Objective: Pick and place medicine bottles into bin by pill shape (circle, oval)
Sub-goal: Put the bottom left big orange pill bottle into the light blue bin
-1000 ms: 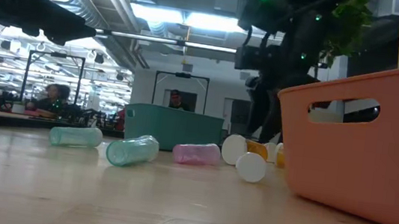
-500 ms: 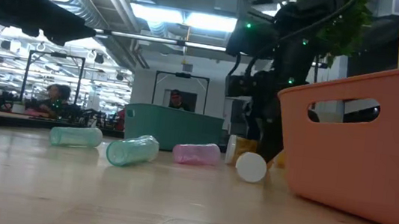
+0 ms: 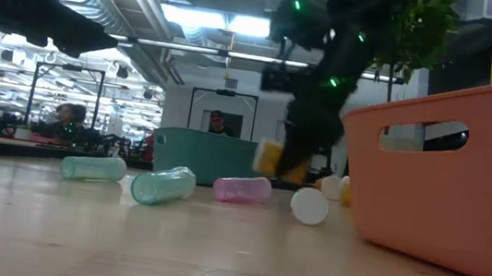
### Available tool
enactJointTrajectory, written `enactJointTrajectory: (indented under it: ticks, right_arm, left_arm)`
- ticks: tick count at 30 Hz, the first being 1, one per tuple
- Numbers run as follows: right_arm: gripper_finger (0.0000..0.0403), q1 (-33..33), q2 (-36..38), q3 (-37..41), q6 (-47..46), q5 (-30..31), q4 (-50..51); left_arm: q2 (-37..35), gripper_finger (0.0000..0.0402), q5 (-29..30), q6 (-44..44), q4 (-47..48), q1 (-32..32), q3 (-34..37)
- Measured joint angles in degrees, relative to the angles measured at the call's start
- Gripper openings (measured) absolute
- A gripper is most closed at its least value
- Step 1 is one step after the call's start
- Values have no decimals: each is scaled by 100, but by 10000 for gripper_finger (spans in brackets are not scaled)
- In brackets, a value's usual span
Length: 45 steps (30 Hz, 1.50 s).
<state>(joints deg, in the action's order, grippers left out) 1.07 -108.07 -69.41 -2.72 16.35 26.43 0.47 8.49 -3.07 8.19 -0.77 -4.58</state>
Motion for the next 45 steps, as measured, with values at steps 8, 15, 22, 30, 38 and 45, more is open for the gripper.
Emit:
enactJointTrajectory:
  ticks: [8,15,22,30,38,45]
  right_arm:
    - [181,154,2,-1210,481,1524,24]
    - [186,9,9,-1739,746,2448,-211]
    - [204,-289,9,-1746,20,2413,-569]
    - [208,-392,9,-1746,-703,2405,-513]
    - [208,-392,9,-1746,-739,2406,-683]
    - [209,-465,11,-1746,-1233,2405,-688]
  left_arm:
    - [0,229,-2,-2,-4,0,0]
    - [0,229,-2,-4,-4,0,0]
    - [0,229,-1,-5,-4,0,0]
    - [0,229,-2,-7,-4,0,0]
    - [0,229,-1,-16,-4,1,0]
    - [140,229,-33,615,2,-3,71]
